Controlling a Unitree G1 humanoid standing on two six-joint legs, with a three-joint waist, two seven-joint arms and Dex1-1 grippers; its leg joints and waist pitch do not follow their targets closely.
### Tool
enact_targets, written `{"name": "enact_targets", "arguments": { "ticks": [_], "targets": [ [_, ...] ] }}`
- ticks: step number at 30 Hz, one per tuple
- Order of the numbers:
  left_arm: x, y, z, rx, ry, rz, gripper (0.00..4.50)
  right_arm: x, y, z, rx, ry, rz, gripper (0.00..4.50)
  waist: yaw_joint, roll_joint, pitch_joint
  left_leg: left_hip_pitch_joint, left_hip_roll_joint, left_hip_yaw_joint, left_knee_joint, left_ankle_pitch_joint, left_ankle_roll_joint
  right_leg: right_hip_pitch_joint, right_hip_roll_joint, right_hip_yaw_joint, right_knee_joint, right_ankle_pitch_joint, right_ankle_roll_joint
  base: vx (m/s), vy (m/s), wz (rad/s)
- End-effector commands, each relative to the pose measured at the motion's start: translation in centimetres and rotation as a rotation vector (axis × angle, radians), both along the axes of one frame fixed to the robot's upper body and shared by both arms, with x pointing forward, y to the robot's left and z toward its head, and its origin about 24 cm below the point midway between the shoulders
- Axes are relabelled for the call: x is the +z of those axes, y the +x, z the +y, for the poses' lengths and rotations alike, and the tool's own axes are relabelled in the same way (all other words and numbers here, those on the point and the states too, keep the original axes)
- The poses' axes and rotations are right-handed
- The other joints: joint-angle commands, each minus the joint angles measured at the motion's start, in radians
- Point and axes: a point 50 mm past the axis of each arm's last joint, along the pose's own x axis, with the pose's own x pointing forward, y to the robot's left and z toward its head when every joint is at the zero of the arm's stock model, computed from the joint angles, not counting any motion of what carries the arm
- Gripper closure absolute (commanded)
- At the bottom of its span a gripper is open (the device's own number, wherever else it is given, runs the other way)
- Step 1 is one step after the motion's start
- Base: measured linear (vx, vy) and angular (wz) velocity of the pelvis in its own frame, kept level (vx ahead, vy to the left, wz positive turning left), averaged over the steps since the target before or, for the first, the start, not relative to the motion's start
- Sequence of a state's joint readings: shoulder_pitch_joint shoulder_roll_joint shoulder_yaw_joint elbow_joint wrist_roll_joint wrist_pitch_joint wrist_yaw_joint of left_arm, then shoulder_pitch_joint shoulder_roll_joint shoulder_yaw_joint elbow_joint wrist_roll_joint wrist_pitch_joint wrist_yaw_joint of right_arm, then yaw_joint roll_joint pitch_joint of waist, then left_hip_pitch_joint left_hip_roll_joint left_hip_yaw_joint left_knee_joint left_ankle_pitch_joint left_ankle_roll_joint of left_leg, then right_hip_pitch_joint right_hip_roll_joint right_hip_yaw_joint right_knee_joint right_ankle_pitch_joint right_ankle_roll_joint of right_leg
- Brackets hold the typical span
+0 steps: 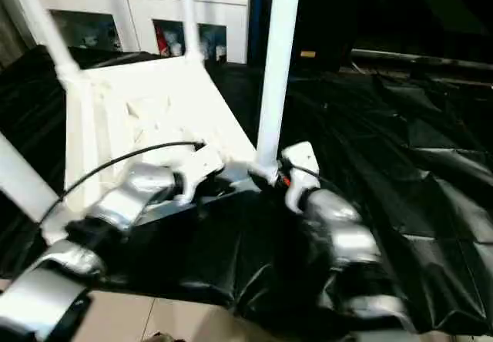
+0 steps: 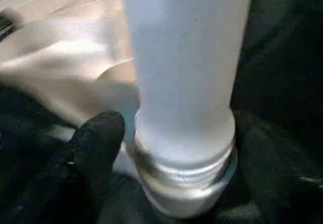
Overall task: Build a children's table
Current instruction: Rotate leg to tighten
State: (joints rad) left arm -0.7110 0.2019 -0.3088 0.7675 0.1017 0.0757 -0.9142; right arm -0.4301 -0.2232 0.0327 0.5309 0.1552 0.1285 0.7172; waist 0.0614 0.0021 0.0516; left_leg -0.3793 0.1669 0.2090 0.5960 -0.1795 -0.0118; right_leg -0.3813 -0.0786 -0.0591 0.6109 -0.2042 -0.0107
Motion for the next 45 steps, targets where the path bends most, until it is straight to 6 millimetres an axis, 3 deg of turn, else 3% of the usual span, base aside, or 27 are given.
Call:
{"name": "enact_targets", "arguments": {
  "ticks": [1, 2, 3, 6, 8, 9, 13, 17, 19, 25, 31, 33, 36, 37, 38, 39, 43, 44, 45],
  "targets": [
    [0.4, -0.9, -0.2, -0.106, -0.051, 0.010, 4.50, 0.6, -1.1, 1.7, 0.258, 0.027, 0.011, 0.64, 0.004, -0.016, -0.054, 0.019, 0.077, -0.045, -0.084, -0.274, 0.020, 0.025, -0.093, 0.054, -0.091, -0.276, -0.192, 0.000, 0.000, 0.00],
    [0.4, -0.9, -0.2, -0.106, -0.051, 0.010, 4.50, 0.6, -1.1, 1.7, 0.258, 0.027, 0.011, 0.64, 0.007, -0.013, -0.059, 0.016, 0.078, -0.044, -0.081, -0.240, 0.034, 0.031, -0.094, 0.053, -0.084, -0.229, -0.204, 0.000, 0.000, 0.00],
    [0.6, -1.4, 0.4, -0.169, -0.067, 0.019, 4.50, 1.1, -1.3, 0.7, 0.311, 0.012, 0.000, 0.64, 0.006, -0.010, -0.058, 0.017, 0.081, -0.043, -0.081, -0.223, 0.042, 0.026, -0.091, 0.052, -0.079, -0.183, -0.222, 0.000, 0.000, 0.00],
    [0.9, -2.3, 1.2, -0.249, -0.089, 0.052, 4.50, 1.7, -1.6, -0.4, 0.385, -0.014, -0.004, 0.64, 0.009, -0.013, -0.062, 0.015, 0.081, -0.037, -0.074, -0.170, 0.066, 0.030, -0.090, 0.049, -0.064, -0.082, -0.259, 0.000, 0.000, 0.00],
    [0.9, -2.6, 1.6, -0.263, -0.087, 0.065, 4.50, 1.9, -1.7, -0.6, 0.410, -0.026, -0.004, 0.64, 0.014, -0.009, -0.064, 0.015, 0.082, -0.035, -0.071, -0.146, 0.077, 0.030, -0.087, 0.046, -0.059, -0.052, -0.270, 0.000, 0.000, 0.00],
    [0.9, -2.8, 2.0, -0.276, -0.084, 0.076, 4.50, 2.0, -1.8, -0.9, 0.427, -0.036, -0.003, 0.64, 0.017, -0.013, -0.064, 0.019, 0.082, -0.030, -0.069, -0.138, 0.084, 0.025, -0.085, 0.046, -0.059, -0.042, -0.273, 0.000, 0.000, 0.00],
    [0.9, -3.1, 3.2, -0.287, -0.066, 0.095, 4.50, 2.1, -1.8, -1.3, 0.465, -0.063, 0.005, 0.64, 0.032, -0.013, -0.059, 0.019, 0.083, -0.031, -0.073, -0.162, 0.062, 0.025, -0.089, 0.047, -0.063, -0.117, -0.259, 0.000, 0.000, 0.00],
    [1.1, -3.3, 4.0, -0.291, -0.054, 0.100, 4.50, 2.2, -1.8, -1.3, 0.498, -0.057, 0.019, 0.80, 0.028, -0.014, -0.058, 0.020, 0.083, -0.033, -0.076, -0.195, 0.032, 0.024, -0.089, 0.048, -0.067, -0.167, -0.243, 0.000, 0.000, 0.00],
    [1.2, -3.2, 4.2, -0.284, -0.050, 0.099, 4.50, 2.0, -2.0, -1.1, 0.519, -0.059, 0.032, 1.08, 0.028, -0.020, -0.060, 0.019, 0.082, -0.032, -0.075, -0.175, 0.038, 0.026, -0.089, 0.048, -0.064, -0.139, -0.245, 0.000, 0.000, 0.00],
    [1.3, -3.1, 4.4, -0.269, -0.052, 0.092, 4.50, 1.6, -2.2, -0.8, 0.539, -0.065, 0.046, 1.59, 0.030, -0.018, -0.060, 0.019, 0.080, -0.031, -0.071, -0.150, 0.051, 0.026, -0.088, 0.047, -0.061, -0.119, -0.249, 0.000, 0.000, 0.00],
    [1.3, -2.9, 4.2, -0.242, -0.063, 0.078, 4.50, 1.3, -2.5, -0.7, 0.516, -0.046, 0.049, 1.75, 0.030, -0.019, -0.062, 0.018, 0.079, -0.031, -0.069, -0.138, 0.054, 0.028, -0.088, 0.047, -0.059, -0.104, -0.251, 0.000, 0.000, 0.00],
    [0.9, -2.0, 3.6, -0.136, -0.043, 0.038, 4.50, 0.2, -2.0, -0.7, 0.369, -0.051, 0.072, 1.76, 0.027, -0.019, -0.059, 0.018, 0.079, -0.032, -0.070, -0.141, 0.051, 0.025, -0.088, 0.048, -0.062, -0.113, -0.250, 0.000, 0.000, 0.00],
    [0.6, -1.2, 2.9, -0.061, -0.044, 0.017, 4.50, -0.9, -1.6, -0.7, 0.231, -0.063, 0.094, 1.77, 0.023, -0.021, -0.055, 0.025, 0.076, -0.034, -0.074, -0.212, 0.015, 0.022, -0.093, 0.050, -0.077, -0.234, -0.230, 0.000, 0.000, 0.00],
    [0.5, -0.6, 1.2, -0.008, -0.055, 0.001, 4.50, -2.1, -0.9, -0.2, 0.046, -0.042, 0.131, 1.77, 0.017, -0.017, -0.051, 0.027, 0.076, -0.038, -0.080, -0.259, -0.011, 0.018, -0.094, 0.051, -0.087, -0.320, -0.206, 0.000, 0.000, 0.00],
    [0.5, -0.4, 0.7, 0.002, -0.057, -0.003, 4.50, -2.3, -0.8, 0.0, 0.000, -0.034, 0.141, 1.78, 0.015, -0.018, -0.050, 0.029, 0.076, -0.040, -0.081, -0.280, -0.021, 0.017, -0.094, 0.050, -0.090, -0.350, -0.200, 0.000, 0.000, 0.00],
    [0.5, -0.2, -0.2, 0.020, -0.063, -0.010, 4.50, -2.7, -0.5, 0.4, -0.071, -0.027, 0.156, 1.78, 0.010, -0.012, -0.051, 0.029, 0.076, -0.045, -0.084, -0.298, -0.038, 0.020, -0.095, 0.048, -0.091, -0.379, -0.185, 0.000, 0.000, 0.00],
    [0.4, -0.1, -2.2, 0.033, -0.077, -0.008, 4.50, -3.0, 0.1, 1.9, -0.161, -0.029, 0.164, 1.78, -0.003, -0.011, -0.050, 0.031, 0.074, -0.045, -0.085, -0.331, -0.046, 0.016, -0.092, 0.051, -0.098, -0.371, -0.175, 0.000, 0.000, 0.00],
    [0.3, -0.2, -2.8, 0.024, -0.075, -0.005, 4.50, -3.0, 0.2, 2.6, -0.163, -0.022, 0.164, 1.78, -0.003, -0.005, -0.051, 0.030, 0.074, -0.046, -0.085, -0.331, -0.044, 0.016, -0.093, 0.051, -0.098, -0.365, -0.176, 0.000, 0.000, 0.00],
    [0.2, -0.3, -3.3, 0.008, -0.071, -0.006, 4.50, -2.8, 0.2, 3.4, -0.140, -0.020, 0.153, 1.78, -0.006, -0.010, -0.049, 0.031, 0.072, -0.045, -0.086, -0.335, -0.042, 0.015, -0.090, 0.051, -0.101, -0.365, -0.174, 0.000, 0.000, 0.00]
  ]
}}
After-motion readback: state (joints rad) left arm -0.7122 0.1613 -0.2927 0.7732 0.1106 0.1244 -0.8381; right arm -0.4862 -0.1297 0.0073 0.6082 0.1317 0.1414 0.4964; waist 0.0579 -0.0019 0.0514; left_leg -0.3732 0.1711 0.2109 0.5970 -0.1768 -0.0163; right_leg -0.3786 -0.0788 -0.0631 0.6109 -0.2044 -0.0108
